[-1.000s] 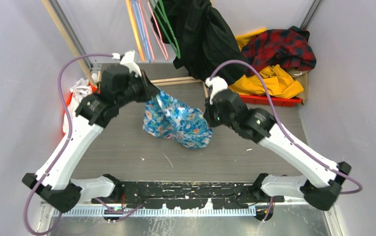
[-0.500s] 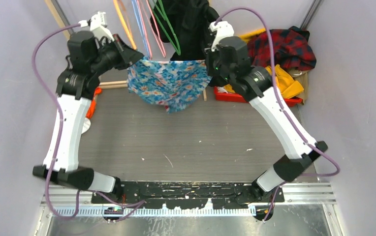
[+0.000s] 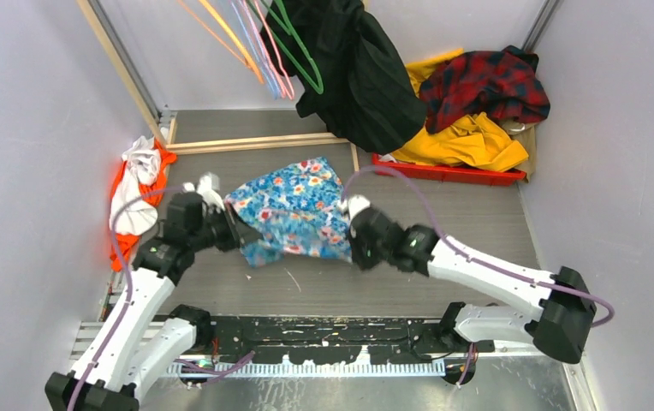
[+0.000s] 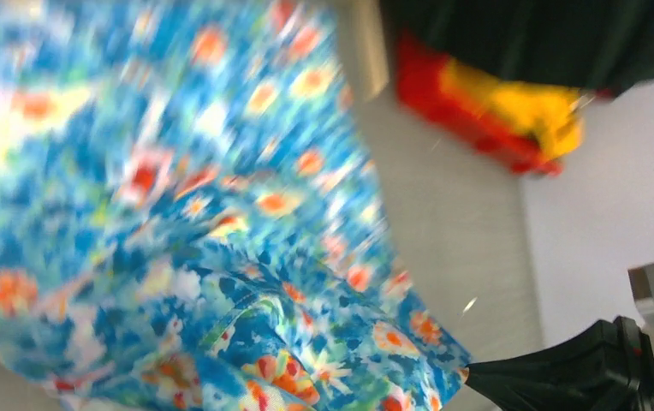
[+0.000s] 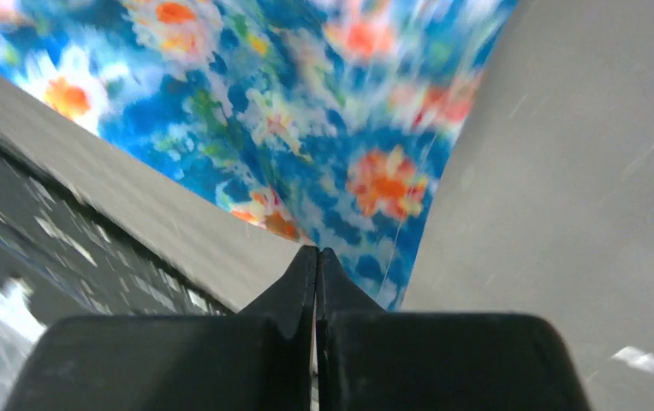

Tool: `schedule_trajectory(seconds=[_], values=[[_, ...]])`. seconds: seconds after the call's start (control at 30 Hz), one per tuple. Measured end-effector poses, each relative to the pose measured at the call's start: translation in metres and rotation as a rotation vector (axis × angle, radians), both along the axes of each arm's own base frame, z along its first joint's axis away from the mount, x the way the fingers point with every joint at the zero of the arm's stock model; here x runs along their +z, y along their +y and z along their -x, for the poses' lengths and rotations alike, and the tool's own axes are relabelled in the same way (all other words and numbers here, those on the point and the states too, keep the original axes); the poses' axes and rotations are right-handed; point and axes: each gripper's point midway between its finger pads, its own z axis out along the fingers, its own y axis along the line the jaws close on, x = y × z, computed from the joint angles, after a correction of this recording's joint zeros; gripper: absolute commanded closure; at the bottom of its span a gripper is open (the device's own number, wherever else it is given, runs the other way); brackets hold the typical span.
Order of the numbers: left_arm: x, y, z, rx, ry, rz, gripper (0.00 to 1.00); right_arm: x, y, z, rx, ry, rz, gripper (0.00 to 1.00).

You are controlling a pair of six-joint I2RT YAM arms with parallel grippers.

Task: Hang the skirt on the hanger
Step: Flatten out the skirt at the center of the board.

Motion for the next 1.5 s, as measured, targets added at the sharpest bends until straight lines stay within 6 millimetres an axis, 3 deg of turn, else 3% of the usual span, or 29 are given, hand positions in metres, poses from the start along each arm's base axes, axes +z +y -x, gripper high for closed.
schedule_trajectory(seconds=[0.03, 0.1, 0.17, 0.27, 0.37, 0.53, 0.67, 0.83, 0.93, 1.23, 1.4, 1.5], values=[[-0.029, -0.003, 0.010, -0.012, 0.084, -0.009, 0.95, -0.031, -0.004, 0.022, 0.018, 0.063, 0.044, 0.90], [-0.073, -0.008, 0.035, -0.043, 0.217, -0.029, 0.86, -0.071, -0.013, 0.059, 0.045, 0.158, 0.103, 0.77], [-0.096, -0.011, 0.061, -0.073, 0.301, -0.038, 0.74, -0.085, -0.017, 0.085, 0.065, 0.211, 0.115, 0.60], [-0.090, -0.012, 0.074, -0.092, 0.291, -0.014, 0.60, -0.068, -0.012, 0.096, 0.052, 0.216, 0.046, 0.42], [-0.077, -0.014, 0.079, -0.107, 0.262, 0.012, 0.56, -0.033, -0.003, 0.089, 0.037, 0.176, -0.030, 0.39], [-0.048, -0.013, 0.079, -0.121, 0.214, 0.015, 0.49, 0.021, 0.027, 0.067, 0.033, 0.101, -0.100, 0.39], [-0.042, -0.006, 0.070, -0.070, 0.185, -0.025, 0.48, 0.021, 0.045, 0.053, 0.037, 0.075, -0.067, 0.39], [-0.075, 0.002, 0.070, -0.026, 0.269, -0.083, 0.50, -0.017, 0.053, 0.032, -0.001, 0.116, 0.004, 0.41], [-0.091, 0.005, 0.073, -0.015, 0.320, -0.104, 0.50, -0.047, 0.042, 0.025, -0.058, 0.178, -0.002, 0.42], [-0.094, 0.006, 0.064, 0.006, 0.309, -0.114, 0.50, -0.131, 0.020, 0.052, -0.131, 0.343, 0.065, 0.49], [-0.100, 0.004, 0.058, 0.009, 0.330, -0.126, 0.50, -0.135, 0.019, 0.039, -0.227, 0.306, 0.040, 0.72], [-0.099, 0.002, 0.054, 0.009, 0.322, -0.123, 0.50, -0.136, 0.006, 0.032, -0.310, 0.291, 0.020, 0.79]])
